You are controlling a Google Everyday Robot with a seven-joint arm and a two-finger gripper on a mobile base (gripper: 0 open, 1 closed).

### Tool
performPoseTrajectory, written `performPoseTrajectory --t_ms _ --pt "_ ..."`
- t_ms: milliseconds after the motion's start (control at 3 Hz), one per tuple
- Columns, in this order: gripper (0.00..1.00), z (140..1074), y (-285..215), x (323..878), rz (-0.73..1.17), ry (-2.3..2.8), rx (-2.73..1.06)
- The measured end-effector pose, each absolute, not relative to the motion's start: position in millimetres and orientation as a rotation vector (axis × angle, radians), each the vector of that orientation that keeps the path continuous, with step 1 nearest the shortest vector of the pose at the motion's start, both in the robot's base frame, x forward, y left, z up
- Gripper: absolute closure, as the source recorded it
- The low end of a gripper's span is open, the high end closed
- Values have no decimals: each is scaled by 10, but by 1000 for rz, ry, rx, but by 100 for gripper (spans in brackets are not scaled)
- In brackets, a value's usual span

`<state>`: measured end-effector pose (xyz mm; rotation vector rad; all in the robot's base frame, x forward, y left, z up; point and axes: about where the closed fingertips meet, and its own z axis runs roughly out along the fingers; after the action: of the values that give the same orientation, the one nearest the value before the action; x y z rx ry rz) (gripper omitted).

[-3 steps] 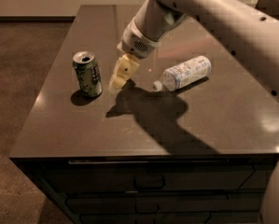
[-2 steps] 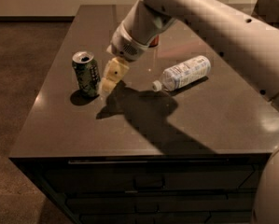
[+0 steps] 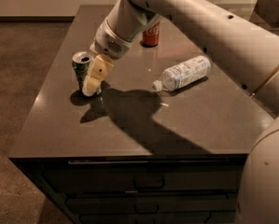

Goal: Move green can near blue plastic bottle

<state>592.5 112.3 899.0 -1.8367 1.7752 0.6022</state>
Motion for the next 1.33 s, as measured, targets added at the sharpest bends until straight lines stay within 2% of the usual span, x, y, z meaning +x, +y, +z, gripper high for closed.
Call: performPoseTrajectory --t_ms 333,667,1000,1333 --pt "17 9035 1264 5889 633 1754 -1866" --pt "41 9086 1344 5860 676 1741 -1885" --pt "65 9294 1239 5890 651 1750 -1853" --pt "88 9624 922 5956 582 1768 -1797"
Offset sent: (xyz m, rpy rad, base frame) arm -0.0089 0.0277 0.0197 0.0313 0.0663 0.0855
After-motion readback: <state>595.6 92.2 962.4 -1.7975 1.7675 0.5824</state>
